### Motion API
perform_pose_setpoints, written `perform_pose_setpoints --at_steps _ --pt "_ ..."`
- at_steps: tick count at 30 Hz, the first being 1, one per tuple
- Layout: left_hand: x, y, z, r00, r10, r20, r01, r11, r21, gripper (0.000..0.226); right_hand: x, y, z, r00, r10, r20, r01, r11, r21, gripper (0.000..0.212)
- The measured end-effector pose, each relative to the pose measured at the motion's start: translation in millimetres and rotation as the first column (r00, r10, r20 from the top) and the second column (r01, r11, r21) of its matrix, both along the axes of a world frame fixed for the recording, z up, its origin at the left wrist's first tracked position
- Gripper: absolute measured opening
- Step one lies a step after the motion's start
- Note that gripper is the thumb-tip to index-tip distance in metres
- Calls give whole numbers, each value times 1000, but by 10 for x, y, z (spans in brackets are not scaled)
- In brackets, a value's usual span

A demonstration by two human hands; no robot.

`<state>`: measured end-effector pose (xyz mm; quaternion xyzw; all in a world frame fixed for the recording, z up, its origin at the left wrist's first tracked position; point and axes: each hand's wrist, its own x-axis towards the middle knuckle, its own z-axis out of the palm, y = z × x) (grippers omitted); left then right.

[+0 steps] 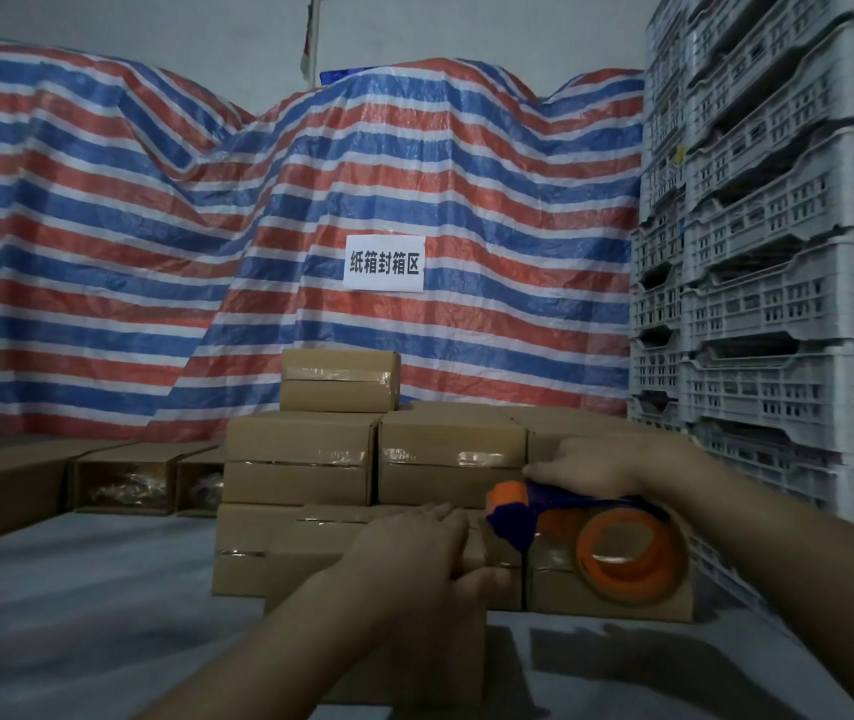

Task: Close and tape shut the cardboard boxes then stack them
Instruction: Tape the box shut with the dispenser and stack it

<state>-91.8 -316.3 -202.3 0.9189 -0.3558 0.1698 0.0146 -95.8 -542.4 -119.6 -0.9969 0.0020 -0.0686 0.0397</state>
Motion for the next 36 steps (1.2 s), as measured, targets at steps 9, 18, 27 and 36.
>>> perform_pose_setpoints --at_steps 9,18,27,36 --pt "2 13 -36 999 -18 49 19 999 -30 74 -363 -27 216 996 -65 -58 53 982 -183 37" --pt "-6 4 -28 1000 -10 20 10 1000 -8 77 -255 697 142 981 -190 -43 114 740 -662 33" --pt "-56 51 8 998 -64 12 64 998 12 78 -213 991 -121 944 -325 -56 39 277 -960 28" --pt "-25 13 19 998 -65 21 64 997 42 84 -407 189 -525 983 -123 133 180 564 -806 36"
